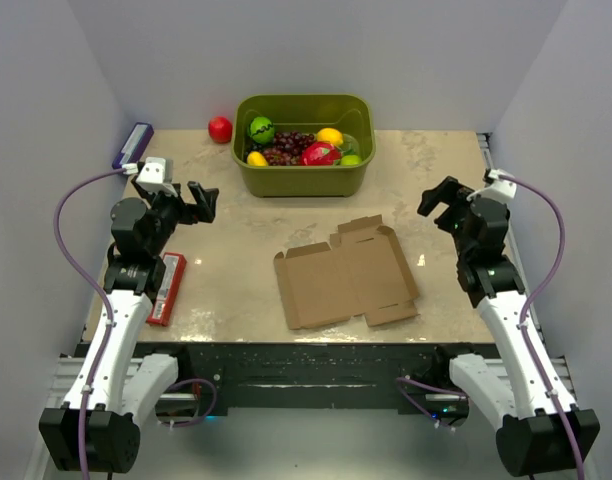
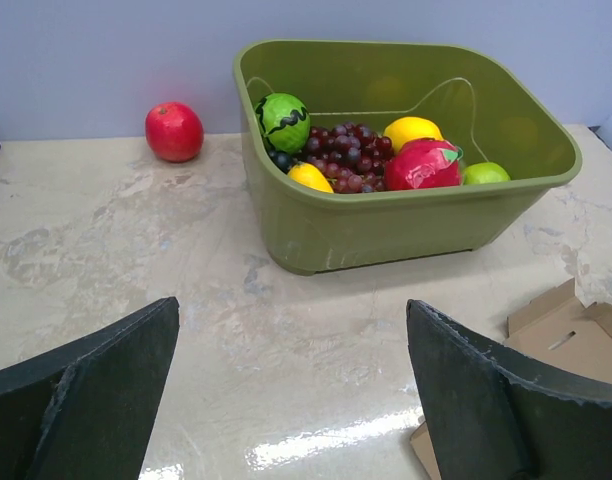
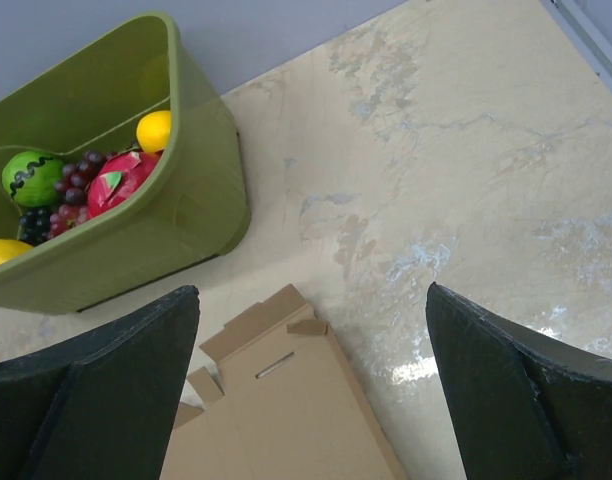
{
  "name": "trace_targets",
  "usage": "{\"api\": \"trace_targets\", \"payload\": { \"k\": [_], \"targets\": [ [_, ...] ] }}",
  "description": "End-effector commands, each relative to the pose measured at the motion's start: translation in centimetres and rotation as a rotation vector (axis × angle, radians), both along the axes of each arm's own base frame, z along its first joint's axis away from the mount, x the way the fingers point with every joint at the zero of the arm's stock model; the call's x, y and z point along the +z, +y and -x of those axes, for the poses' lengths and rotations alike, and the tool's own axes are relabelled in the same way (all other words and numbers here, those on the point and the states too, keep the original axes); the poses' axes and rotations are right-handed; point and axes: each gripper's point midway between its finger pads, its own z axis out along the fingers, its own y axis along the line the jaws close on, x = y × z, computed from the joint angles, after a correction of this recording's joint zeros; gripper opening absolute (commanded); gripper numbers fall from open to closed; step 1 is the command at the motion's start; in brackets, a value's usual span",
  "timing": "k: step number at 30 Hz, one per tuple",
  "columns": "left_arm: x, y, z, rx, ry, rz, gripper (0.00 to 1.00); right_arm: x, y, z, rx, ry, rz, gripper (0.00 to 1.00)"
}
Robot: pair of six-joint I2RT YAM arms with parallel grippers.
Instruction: Fold the paper box
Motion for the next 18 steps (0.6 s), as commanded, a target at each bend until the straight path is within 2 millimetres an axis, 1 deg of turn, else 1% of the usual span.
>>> {"api": "trace_targets", "payload": {
  "k": [1,7,11,13,16,17,18],
  "targets": [
    [3.2,0.0,0.0,0.003,-0.084,0.014,1.00,3.0,0.2,-0.2,0.007,-0.062,-0.015,0.99],
    [2.8,0.2,0.0,0.018,-0.072,0.019,1.00,3.3,0.1,0.0,0.008,-0.064,-0.013,0.99],
    [1.8,0.9,-0.2,0.060,-0.043,0.011,0.99,3.3,0.1,0.1,0.008,-0.058,-0.003,0.99],
    [1.5,0.7,-0.3,0.046,-0.035,0.000,0.98,3.2,0.1,0.2,0.013,-0.049,0.000,0.99],
    [2.1,-1.3,-0.4,-0.036,-0.053,-0.026,0.95,3.0,0.7,0.2,0.047,-0.026,-0.003,0.99],
    [2.1,-3.1,-0.1,-0.083,-0.046,-0.039,0.94,3.2,1.1,0.2,0.067,-0.020,-0.008,0.99],
    [3.0,-3.8,-0.4,-0.093,-0.054,-0.071,0.94,2.0,2.0,0.2,0.115,0.033,-0.019,0.99]
  ]
}}
